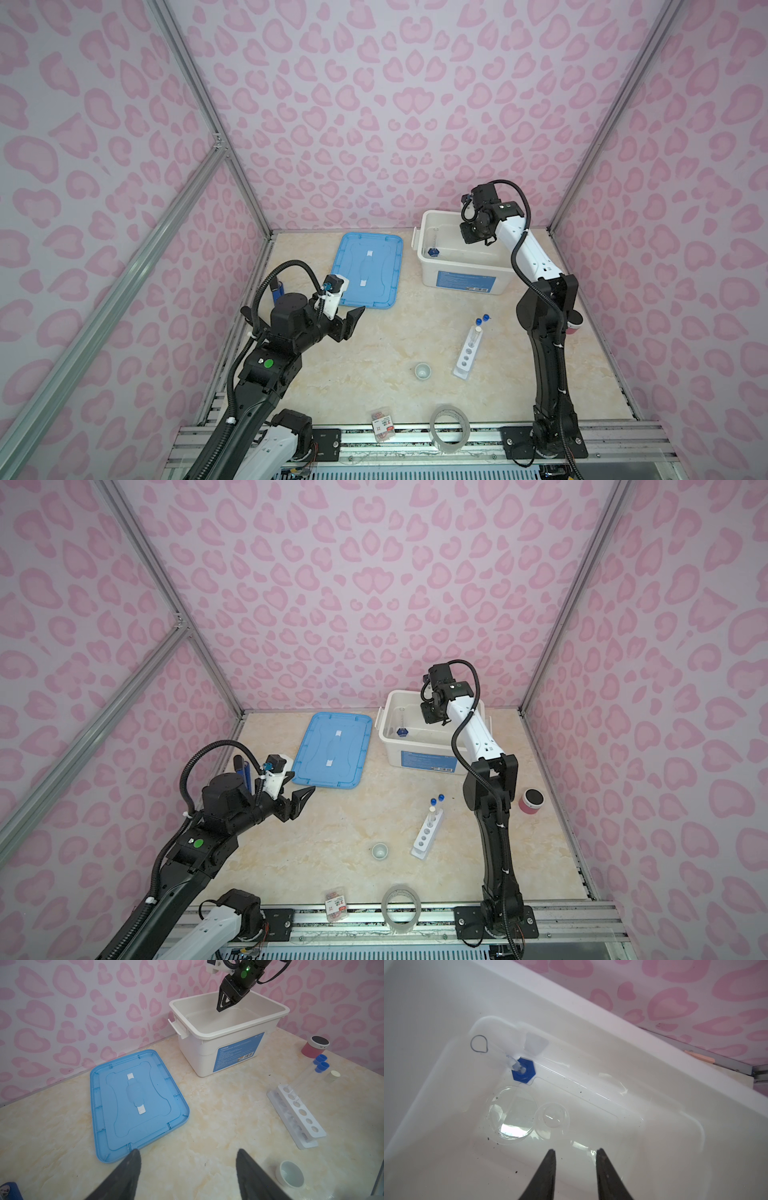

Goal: Organize the chemistry lab equipment
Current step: 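Move the right gripper out of the bin toward the small white cup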

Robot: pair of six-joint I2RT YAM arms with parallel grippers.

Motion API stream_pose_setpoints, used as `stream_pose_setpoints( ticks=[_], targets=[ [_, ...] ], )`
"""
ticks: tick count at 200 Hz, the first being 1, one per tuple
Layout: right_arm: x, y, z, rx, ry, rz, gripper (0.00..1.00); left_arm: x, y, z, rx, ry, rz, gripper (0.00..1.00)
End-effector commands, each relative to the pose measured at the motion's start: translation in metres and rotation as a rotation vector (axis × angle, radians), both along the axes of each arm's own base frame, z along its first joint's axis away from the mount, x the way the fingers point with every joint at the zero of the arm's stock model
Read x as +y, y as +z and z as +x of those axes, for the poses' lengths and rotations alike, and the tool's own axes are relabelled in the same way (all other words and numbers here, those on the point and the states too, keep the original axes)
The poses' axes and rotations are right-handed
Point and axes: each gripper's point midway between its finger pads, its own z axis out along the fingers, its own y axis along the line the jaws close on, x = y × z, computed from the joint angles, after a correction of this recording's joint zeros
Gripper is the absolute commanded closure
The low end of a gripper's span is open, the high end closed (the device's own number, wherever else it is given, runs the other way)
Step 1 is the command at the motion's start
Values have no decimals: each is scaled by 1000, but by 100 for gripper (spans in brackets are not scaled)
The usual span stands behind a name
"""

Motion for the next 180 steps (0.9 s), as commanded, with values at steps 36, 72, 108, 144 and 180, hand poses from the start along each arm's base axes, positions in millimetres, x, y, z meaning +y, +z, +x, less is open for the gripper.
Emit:
stream_pose_setpoints(
  ticks=[36,72,108,144,180],
  targets=[
    [9,48,-24,-58,52,45,65,-9,15,0,-21,-45,-41,26],
    [18,65,-50,-75,88,47,64,-12,19,-2,-18,-59,-63,25],
    [38,74,-89,-114,159,79,63,-19,21,-2,-16,-91,-75,26],
    [74,91,-145,-140,289,41,62,-26,17,1,-4,-119,-73,26],
    [101,73,-214,-70,454,-2,61,-33,18,0,1,-152,-67,26]
  ],
)
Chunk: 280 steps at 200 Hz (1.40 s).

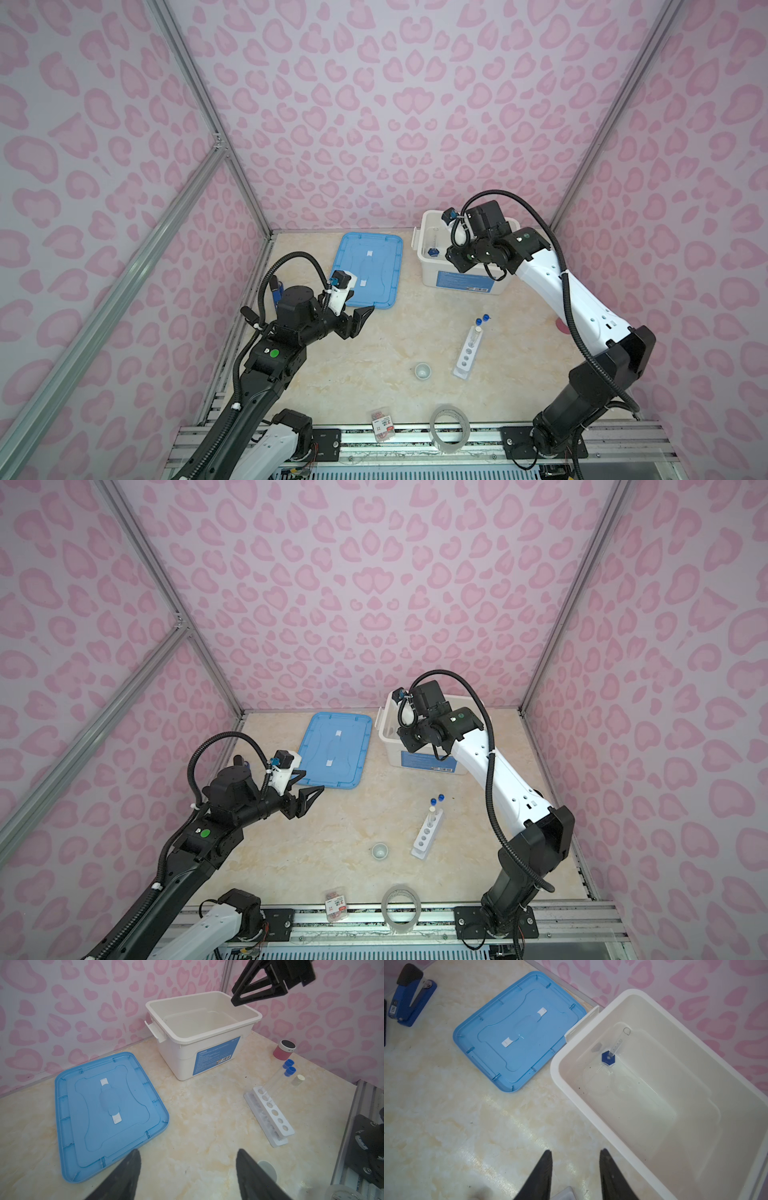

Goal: Organize the chemistry lab equipment
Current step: 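Move the right gripper out of the bin toward the small white cup, then lower the right gripper onto the small white cup rim and close it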

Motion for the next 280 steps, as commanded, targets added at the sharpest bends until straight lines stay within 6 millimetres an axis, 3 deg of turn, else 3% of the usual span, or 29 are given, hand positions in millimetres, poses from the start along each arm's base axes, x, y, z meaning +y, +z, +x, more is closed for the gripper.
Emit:
stream_pose_setpoints(
  ticks=[1,38,48,134,218,280],
  targets=[
    [5,-16,-32,41,72,-57,61,-6,15,0,-50,-35,-13,26],
    [36,-48,-98,148,221,-68,60,-7,8,1,-44,-40,-6,26],
    [40,-69,-115,200,243,-91,60,-8,5,1,-37,-43,-11,26],
    [67,-157,-173,409,285,-185,60,-9,-4,-2,-28,-48,-7,27],
    [69,-202,-188,486,274,-206,61,-9,-6,-3,-25,-51,-7,27],
    [66,-219,-193,525,278,-221,61,-9,-8,-1,-18,-51,-5,27]
  ],
)
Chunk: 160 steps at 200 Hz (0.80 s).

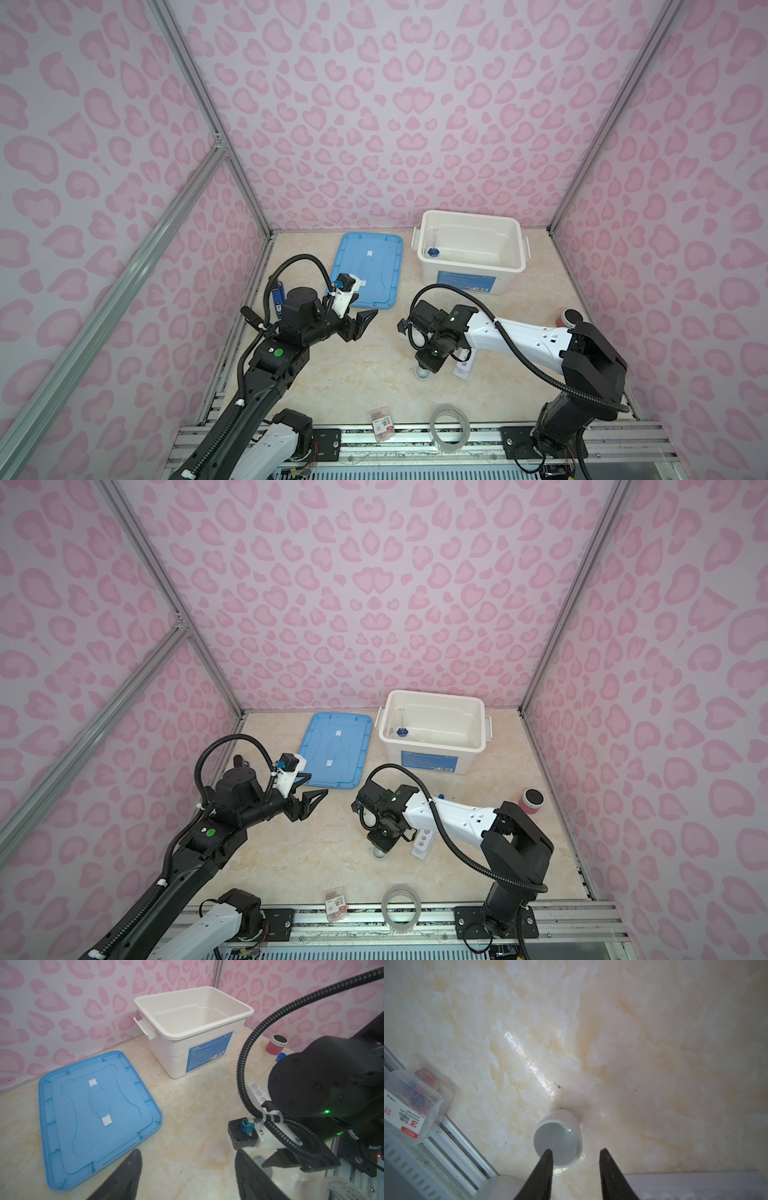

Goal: Organize the chemistry lab equipment
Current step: 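Lower the right gripper onto the small white cup rim and close it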

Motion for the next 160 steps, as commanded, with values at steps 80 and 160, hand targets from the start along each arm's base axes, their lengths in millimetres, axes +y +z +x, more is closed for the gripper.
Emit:
stream_pose_setpoints(
  ticks=[80,160],
  targets=[
    [-3,-25,-4,38,4,-40,64,-3,3,4,-20,-13,-4,27],
    [-4,-35,-1,34,2,-62,75,-4,2,6,-14,-13,-1,27]
  ],
)
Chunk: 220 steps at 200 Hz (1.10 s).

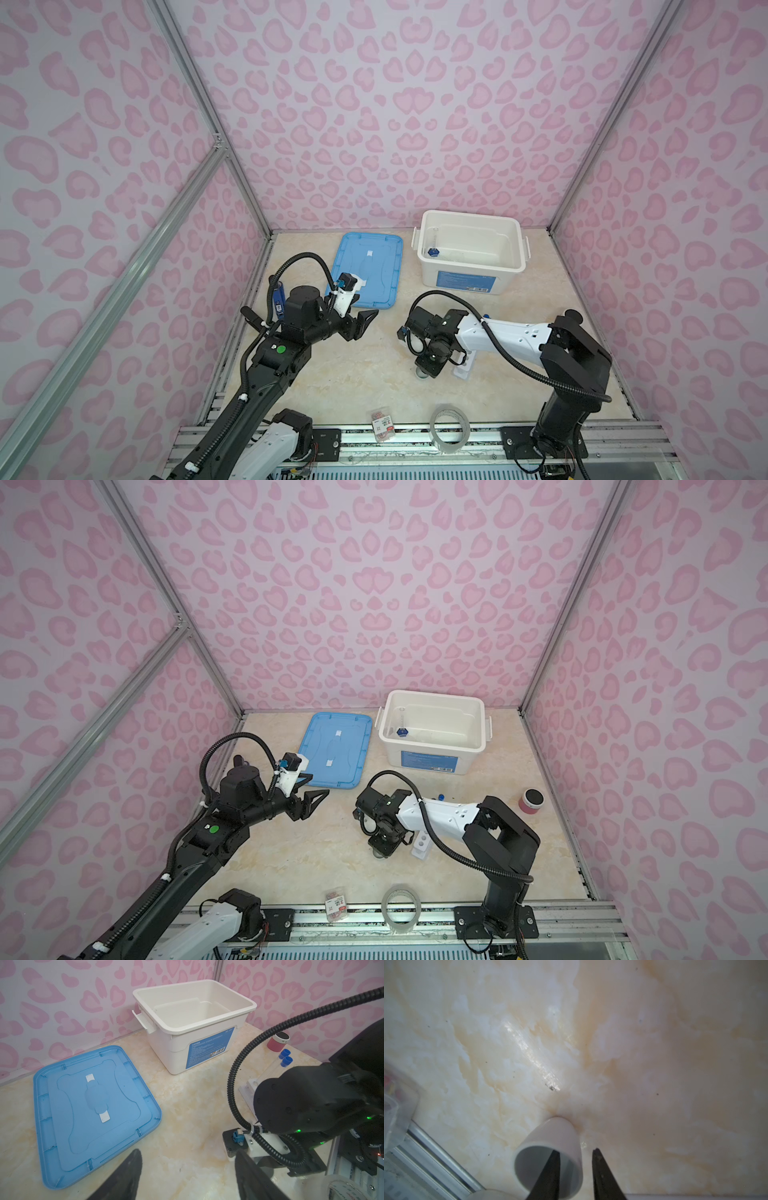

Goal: Organize the chemistry lab equipment
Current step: 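Lower the right gripper onto the small white cup rim and close it, then lift the white cup with the right gripper and carry it over the bin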

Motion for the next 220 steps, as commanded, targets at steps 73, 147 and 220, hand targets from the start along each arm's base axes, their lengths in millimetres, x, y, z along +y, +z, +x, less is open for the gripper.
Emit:
stream_pose_setpoints(
  ticks=[73,147,220],
  targets=[
    [-3,-4,7,-23,-5,-42,87,-3,7,3,-33,-13,-9,28],
    [0,21,13,-38,19,-39,92,-2,6,4,-31,-9,-5,28],
    [-7,103,51,-118,-43,66,92,-1,6,4,-37,-5,1,28]
  ],
)
